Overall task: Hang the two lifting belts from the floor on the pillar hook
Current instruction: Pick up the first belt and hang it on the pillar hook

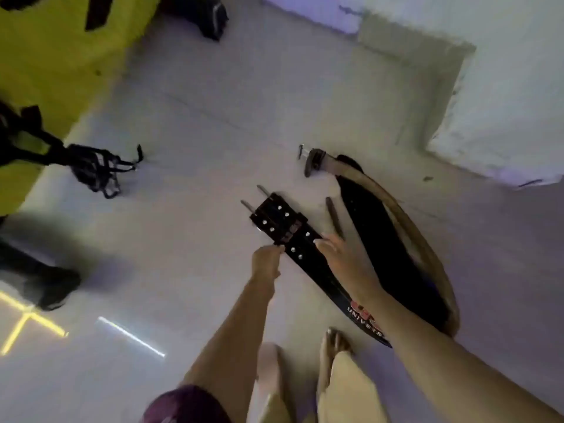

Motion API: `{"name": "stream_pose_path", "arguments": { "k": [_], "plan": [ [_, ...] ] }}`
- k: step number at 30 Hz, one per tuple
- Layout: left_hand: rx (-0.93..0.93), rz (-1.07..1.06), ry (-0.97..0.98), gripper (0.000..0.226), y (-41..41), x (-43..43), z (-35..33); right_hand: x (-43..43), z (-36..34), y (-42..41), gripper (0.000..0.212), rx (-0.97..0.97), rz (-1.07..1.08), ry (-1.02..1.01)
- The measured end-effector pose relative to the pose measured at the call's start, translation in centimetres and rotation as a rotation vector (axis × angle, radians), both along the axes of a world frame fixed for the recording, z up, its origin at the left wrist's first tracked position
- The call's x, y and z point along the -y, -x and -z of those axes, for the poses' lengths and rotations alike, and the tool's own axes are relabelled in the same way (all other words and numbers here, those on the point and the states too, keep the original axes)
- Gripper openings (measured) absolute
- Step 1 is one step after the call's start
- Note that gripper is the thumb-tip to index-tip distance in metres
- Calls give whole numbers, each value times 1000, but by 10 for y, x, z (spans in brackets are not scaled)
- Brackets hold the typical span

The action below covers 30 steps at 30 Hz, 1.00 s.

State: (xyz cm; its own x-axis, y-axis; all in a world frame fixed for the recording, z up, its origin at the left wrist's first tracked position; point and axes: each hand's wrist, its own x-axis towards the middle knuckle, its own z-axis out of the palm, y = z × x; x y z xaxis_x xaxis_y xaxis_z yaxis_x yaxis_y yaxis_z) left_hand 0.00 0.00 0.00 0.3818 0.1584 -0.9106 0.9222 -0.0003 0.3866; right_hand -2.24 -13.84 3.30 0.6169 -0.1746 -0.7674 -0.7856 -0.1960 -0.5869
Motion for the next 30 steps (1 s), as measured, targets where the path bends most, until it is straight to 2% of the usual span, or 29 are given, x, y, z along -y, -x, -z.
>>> {"name": "stream_pose_path", "arguments": {
  "k": [5,8,9,11,13,16,19,23,26,30],
  "plan": [
    [-2,-150,-52,26,-46,-16,153,-32,181,-68,50,83,-128,102],
    [58,-286,16,23,-56,-20,171,-33,220,-92,57,42,-238,208],
    [67,-339,85,20,-57,-20,167,-30,218,-97,51,26,-242,155],
    [66,-433,194,18,-49,-22,145,-27,193,-97,25,-4,-177,-44],
    [67,-437,218,24,-35,-22,105,-24,150,-87,21,54,-134,-69],
    [107,-352,207,27,-17,-15,6,-18,42,-68,19,106,-129,-26],
    [194,-295,202,21,-2,-1,-126,-2,-95,-41,21,175,-62,-33],
    [251,-183,322,22,26,34,-328,36,-303,8,17,336,123,-20],
    [329,39,412,28,47,60,-454,67,-429,57,12,453,272,-18],
    [517,382,434,28,64,102,-572,102,-529,114,16,634,480,15]
  ]
}}
